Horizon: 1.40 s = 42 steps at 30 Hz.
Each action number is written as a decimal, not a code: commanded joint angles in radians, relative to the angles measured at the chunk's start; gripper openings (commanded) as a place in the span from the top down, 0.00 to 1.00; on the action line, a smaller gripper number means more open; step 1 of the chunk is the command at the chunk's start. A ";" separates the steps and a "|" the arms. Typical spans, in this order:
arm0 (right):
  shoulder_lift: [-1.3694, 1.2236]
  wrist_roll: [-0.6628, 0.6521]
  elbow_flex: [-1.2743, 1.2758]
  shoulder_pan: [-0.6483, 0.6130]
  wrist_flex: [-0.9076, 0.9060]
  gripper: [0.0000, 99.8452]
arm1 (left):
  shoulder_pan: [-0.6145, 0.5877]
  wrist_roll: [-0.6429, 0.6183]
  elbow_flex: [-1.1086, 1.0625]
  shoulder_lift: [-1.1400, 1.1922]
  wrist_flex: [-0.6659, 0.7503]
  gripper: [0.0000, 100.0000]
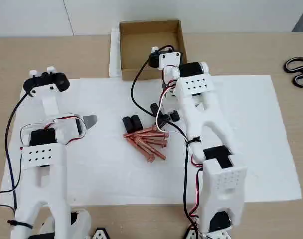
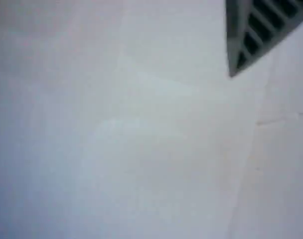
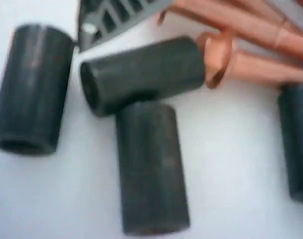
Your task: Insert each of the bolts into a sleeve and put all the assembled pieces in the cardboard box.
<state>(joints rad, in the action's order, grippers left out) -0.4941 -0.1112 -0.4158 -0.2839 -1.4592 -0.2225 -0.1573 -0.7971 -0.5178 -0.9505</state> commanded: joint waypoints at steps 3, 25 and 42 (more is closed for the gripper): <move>-0.031 0.012 -0.044 -0.031 0.065 0.70 | -0.002 -0.009 0.004 -0.002 0.028 0.69; -0.143 0.012 -0.044 -0.016 0.119 0.70 | 0.000 -0.009 0.004 0.005 0.028 0.69; -0.140 0.012 -0.046 0.038 0.070 0.70 | -0.003 -0.005 -0.074 -0.002 0.129 0.69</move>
<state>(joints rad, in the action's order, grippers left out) -0.6506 -0.1051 -0.4358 -0.2654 -1.3779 -0.2225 -0.1603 -0.8723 -0.5102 -0.8493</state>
